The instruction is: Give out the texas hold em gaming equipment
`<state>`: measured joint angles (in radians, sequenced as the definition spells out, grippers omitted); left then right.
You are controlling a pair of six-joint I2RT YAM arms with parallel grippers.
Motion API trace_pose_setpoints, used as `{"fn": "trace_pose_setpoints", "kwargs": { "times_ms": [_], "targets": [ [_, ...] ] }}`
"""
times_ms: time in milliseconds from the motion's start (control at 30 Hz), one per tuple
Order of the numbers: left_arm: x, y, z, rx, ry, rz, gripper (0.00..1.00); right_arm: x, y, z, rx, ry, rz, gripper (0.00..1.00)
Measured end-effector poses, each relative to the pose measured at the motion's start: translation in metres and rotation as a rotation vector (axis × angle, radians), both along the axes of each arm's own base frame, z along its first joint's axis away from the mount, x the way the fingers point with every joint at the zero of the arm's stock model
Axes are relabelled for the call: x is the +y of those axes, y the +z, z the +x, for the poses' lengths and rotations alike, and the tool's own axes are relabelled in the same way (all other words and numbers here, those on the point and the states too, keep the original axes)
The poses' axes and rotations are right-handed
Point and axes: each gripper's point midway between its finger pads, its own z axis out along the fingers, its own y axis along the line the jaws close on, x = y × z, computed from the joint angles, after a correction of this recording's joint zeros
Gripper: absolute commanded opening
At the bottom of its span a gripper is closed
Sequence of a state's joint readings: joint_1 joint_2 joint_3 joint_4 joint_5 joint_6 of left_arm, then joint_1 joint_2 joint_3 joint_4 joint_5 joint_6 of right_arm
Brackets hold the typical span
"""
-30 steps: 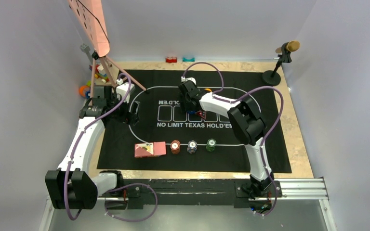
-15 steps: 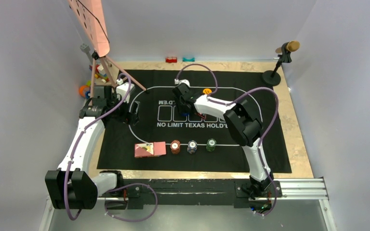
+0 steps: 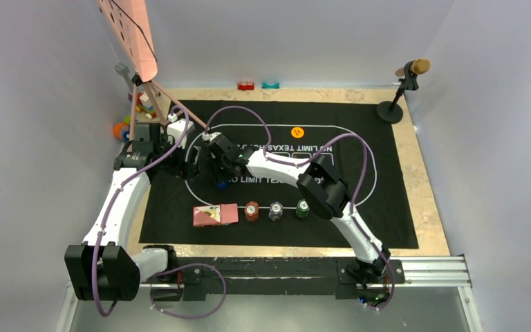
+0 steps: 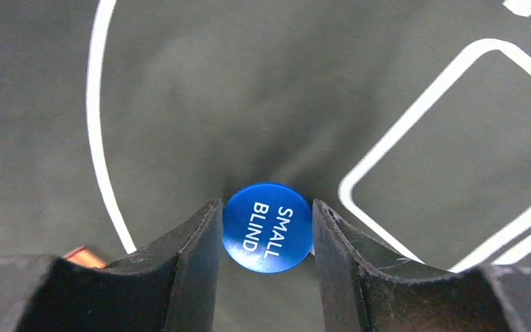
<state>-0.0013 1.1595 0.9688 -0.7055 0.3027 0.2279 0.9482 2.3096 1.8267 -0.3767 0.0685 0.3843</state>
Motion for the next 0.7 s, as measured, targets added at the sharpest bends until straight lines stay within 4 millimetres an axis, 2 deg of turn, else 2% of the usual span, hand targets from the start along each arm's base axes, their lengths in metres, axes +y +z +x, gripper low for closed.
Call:
{"fn": "trace_pose_setpoints", "kwargs": {
  "times_ms": [100,167,267,367,500,600,700],
  "targets": [
    [0.0,0.0,0.0,0.002,-0.001,0.0,1.0,0.021,0.002,-0.01,0.032,0.061,0.05,0.33],
    [0.0,-0.002,0.0,0.006,-0.001,0.0,1.0,0.029,0.003,-0.013,0.047,0.086,0.078,0.42],
    [0.0,-0.003,0.0,0.013,-0.001,0.0,1.0,0.033,0.006,-0.012,0.057,0.099,0.102,0.68],
    [0.0,-0.004,-0.001,0.019,-0.004,0.001,1.0,0.029,0.006,-0.01,0.052,0.099,0.12,0.75],
    [-0.002,-0.008,-0.002,0.038,-0.016,-0.005,1.0,-0.001,0.013,-0.008,0.059,0.065,0.117,0.77],
    [-0.006,-0.013,-0.004,0.058,-0.04,-0.02,1.0,-0.041,0.032,0.008,0.045,-0.006,0.135,0.78],
    [-0.012,-0.017,-0.005,0.077,-0.064,-0.045,1.0,-0.087,0.061,0.035,-0.015,-0.108,0.153,0.77]
  ]
}}
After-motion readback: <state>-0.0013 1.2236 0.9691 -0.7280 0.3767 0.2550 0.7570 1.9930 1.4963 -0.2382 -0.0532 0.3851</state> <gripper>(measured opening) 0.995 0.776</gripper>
